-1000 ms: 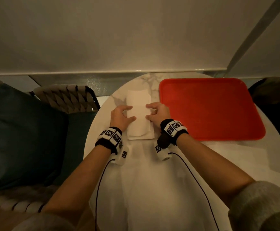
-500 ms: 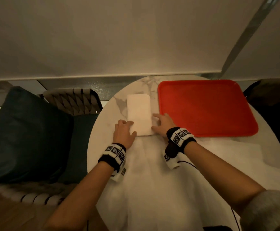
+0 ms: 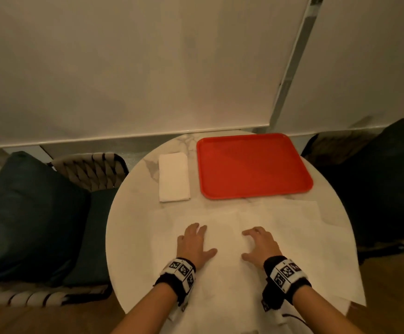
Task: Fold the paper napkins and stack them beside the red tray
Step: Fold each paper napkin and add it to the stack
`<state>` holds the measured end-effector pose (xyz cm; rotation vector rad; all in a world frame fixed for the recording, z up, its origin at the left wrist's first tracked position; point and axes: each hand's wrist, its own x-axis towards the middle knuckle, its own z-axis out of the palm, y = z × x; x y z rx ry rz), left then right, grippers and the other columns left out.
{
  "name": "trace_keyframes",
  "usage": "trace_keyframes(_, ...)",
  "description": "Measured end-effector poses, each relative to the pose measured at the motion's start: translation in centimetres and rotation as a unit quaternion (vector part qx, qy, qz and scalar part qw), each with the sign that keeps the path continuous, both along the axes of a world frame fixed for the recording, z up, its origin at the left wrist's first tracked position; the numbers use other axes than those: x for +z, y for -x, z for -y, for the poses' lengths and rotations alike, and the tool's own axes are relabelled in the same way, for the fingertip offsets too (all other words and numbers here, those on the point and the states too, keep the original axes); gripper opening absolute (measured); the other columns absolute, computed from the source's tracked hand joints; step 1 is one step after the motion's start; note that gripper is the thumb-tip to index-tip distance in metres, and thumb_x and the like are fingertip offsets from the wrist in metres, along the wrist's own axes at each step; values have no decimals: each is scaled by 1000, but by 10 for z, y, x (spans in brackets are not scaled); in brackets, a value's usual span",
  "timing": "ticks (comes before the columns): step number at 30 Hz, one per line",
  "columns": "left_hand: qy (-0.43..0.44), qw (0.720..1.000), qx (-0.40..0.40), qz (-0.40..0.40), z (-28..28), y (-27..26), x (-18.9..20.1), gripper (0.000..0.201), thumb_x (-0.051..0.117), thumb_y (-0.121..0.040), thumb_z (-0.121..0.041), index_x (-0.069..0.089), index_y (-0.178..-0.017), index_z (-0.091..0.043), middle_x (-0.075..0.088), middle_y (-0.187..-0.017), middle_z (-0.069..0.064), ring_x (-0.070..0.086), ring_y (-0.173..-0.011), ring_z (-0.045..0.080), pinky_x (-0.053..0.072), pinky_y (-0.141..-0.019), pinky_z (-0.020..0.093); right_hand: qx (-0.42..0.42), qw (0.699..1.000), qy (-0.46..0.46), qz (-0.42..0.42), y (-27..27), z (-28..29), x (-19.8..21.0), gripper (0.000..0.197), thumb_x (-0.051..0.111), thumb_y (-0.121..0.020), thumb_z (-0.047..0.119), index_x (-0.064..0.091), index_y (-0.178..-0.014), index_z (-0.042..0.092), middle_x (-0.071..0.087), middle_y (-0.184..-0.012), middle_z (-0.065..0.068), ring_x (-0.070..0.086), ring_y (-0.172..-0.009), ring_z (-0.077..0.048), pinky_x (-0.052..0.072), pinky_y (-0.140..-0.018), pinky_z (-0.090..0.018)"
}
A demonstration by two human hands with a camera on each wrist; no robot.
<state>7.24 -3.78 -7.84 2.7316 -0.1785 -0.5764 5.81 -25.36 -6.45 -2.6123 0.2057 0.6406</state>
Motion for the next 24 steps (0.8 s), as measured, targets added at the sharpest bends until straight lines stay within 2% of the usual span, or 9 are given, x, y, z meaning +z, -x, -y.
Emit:
trace_keyframes(4, -59, 998, -35, -14, 28, 13, -6, 92, 56, -81, -66, 14, -152, -25, 0, -162, 7, -1, -149, 27, 14, -117, 49, 4, 1000, -1, -17, 29, 11, -14, 88, 73, -71, 51, 29, -145, 37, 8, -159, 6, 7, -147, -19, 18, -116, -44)
trace_keyframes(8, -76, 996, -32, -23, 37, 22, -12, 96, 56, -83, -64, 4, -154, -25, -12, -161, 7, -9, -149, 29, 11, -118, 52, 51, 997, 45, 23, 40, 16, -21, 94, 66, -72, 60, 16, -149, 40, -2, -161, 8, 1, -148, -20, 17, -115, -46)
trace_keyframes(12, -90, 994, -51, 18, 40, 28, -13, 86, 54, -87, -58, 10, -153, -25, -6, -162, 4, -5, -149, 27, 11, -118, 49, 65, 996, 43, 47, 46, 20, -27, 93, 61, -72, 64, 13, -149, 42, -5, -161, 9, -1, -148, -19, 17, -115, -45)
trace_keyframes(15, -63, 987, -133, 66, 50, 39, -10, 73, 55, -89, -53, 25, -150, -27, 7, -162, 1, 3, -149, 20, 10, -119, 42, 74, 995, 45, 58, 46, 23, -30, 92, 60, -73, 64, 13, -149, 42, -4, -161, 9, 0, -148, -19, 17, -116, -46)
trace_keyframes(18, -16, 981, -194, 18, 59, 57, -12, 90, 66, -78, -56, 21, -151, -28, 3, -162, -1, -1, -149, 20, 8, -120, 41, 72, 995, 29, 55, 44, 27, -30, 87, 62, -75, 60, 19, -148, 41, 1, -161, 10, 3, -148, -19, 17, -116, -45)
trace_keyframes(20, -23, 979, -201, -16, 62, 64, -12, 99, 72, -75, -47, 14, -153, -29, -3, -162, 0, -6, -149, 23, 8, -121, 46, 53, 997, -5, 58, 42, 32, -29, 78, 64, -77, 55, 30, -145, 40, 9, -160, 11, 8, -147, -16, 18, -116, -42)
trace_keyframes(22, -20, 981, -192, -22, 63, 64, -8, 94, 71, -77, -31, 15, -153, -27, -4, -162, 2, -7, -149, 25, 10, -121, 46, 23, 996, -61, 68, 40, 38, -30, 66, 67, -77, 49, 43, -137, 38, 20, -157, 12, 16, -145, -13, 18, -117, -37)
trace_keyframes(24, -15, 982, -186, -13, 62, 62, -4, 80, 63, -82, -17, 23, -151, -23, -1, -162, 4, -4, -149, 26, 12, -121, 42, 10, 991, -109, 76, 39, 45, -30, 53, 69, -79, 40, 52, -129, 33, 30, -154, 10, 25, -142, -11, 19, -116, -28)
